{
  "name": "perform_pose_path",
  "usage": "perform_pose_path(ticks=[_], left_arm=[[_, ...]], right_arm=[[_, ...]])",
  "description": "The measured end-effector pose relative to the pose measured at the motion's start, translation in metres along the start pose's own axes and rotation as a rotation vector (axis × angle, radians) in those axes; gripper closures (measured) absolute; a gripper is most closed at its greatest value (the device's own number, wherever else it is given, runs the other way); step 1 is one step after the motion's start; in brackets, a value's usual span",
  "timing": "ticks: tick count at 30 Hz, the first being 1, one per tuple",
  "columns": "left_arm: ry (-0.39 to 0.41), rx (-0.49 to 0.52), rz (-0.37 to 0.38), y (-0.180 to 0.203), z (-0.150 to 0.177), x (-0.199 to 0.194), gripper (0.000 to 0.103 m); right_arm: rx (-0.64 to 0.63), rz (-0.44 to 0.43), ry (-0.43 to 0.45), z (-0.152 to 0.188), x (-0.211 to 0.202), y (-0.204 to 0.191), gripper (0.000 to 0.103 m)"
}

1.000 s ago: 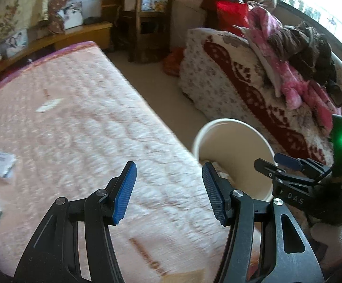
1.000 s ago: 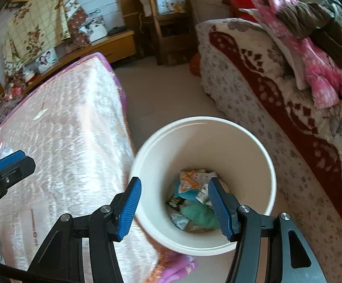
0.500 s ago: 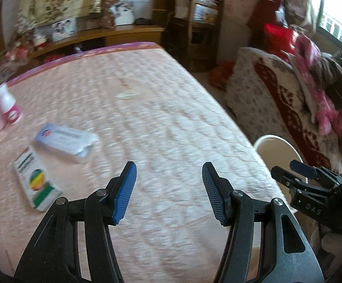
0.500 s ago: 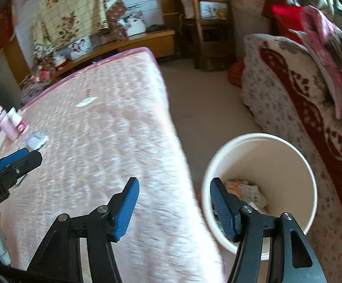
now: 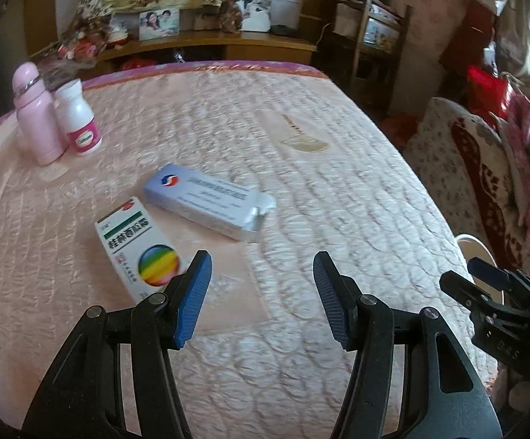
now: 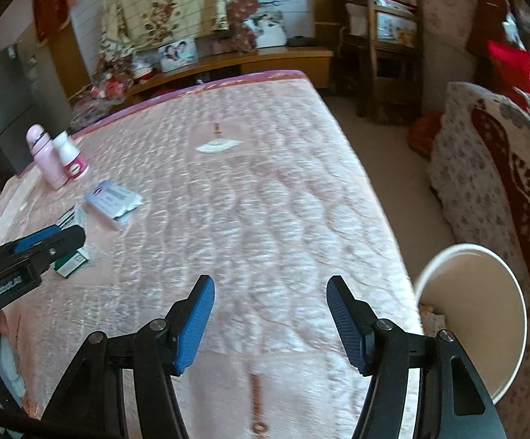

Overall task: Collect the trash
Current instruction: 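Move both open tools back over the mattress toward the medicine boxes, then grasp the rainbow medicine box with left tool while right tool grasps blue-white box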

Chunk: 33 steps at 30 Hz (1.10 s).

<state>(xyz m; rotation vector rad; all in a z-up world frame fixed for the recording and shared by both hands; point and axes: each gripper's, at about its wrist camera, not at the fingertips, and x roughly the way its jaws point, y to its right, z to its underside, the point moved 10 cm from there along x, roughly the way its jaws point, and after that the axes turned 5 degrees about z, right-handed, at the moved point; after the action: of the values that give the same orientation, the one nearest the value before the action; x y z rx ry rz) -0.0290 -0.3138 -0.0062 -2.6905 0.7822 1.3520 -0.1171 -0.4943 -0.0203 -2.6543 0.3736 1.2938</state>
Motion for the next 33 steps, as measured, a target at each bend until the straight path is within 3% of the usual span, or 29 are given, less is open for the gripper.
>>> perform_pose_path(ticks=[8, 12, 18, 20, 27, 33], left_arm=[[-0.037, -0.100, 0.146, -0.008, -0.006, 0.033, 0.047], [-0.076, -0.120, 0.102, -0.026, -0.002, 0.041, 0.047], [-0.096, -0.132, 0.020, -0.075, 0.007, 0.023, 0.047], [-0.108, -0.142, -0.003, -0.095, 0.013, 0.013, 0.047], [-0.107, -0.141, 0.036, -0.128, 0.017, -0.021, 0.046], [-0.080, -0.032, -0.017, -0.149, 0.004, -0.032, 0.046]], right_arm=[[-0.029, -0.025, -0.002, -0.009, 0.007, -0.026, 0.041], [-0.039, -0.029, -0.013, -0.012, 0.012, -0.031, 0.041], [-0.070, -0.084, -0.034, -0.014, 0.023, -0.054, 0.040], [-0.089, -0.127, -0.050, -0.016, 0.031, -0.071, 0.039], [-0.235, -0.294, -0.052, -0.036, 0.052, -0.150, 0.033], [-0.415, -0.311, -0.047, -0.057, 0.082, -0.203, 0.031]])
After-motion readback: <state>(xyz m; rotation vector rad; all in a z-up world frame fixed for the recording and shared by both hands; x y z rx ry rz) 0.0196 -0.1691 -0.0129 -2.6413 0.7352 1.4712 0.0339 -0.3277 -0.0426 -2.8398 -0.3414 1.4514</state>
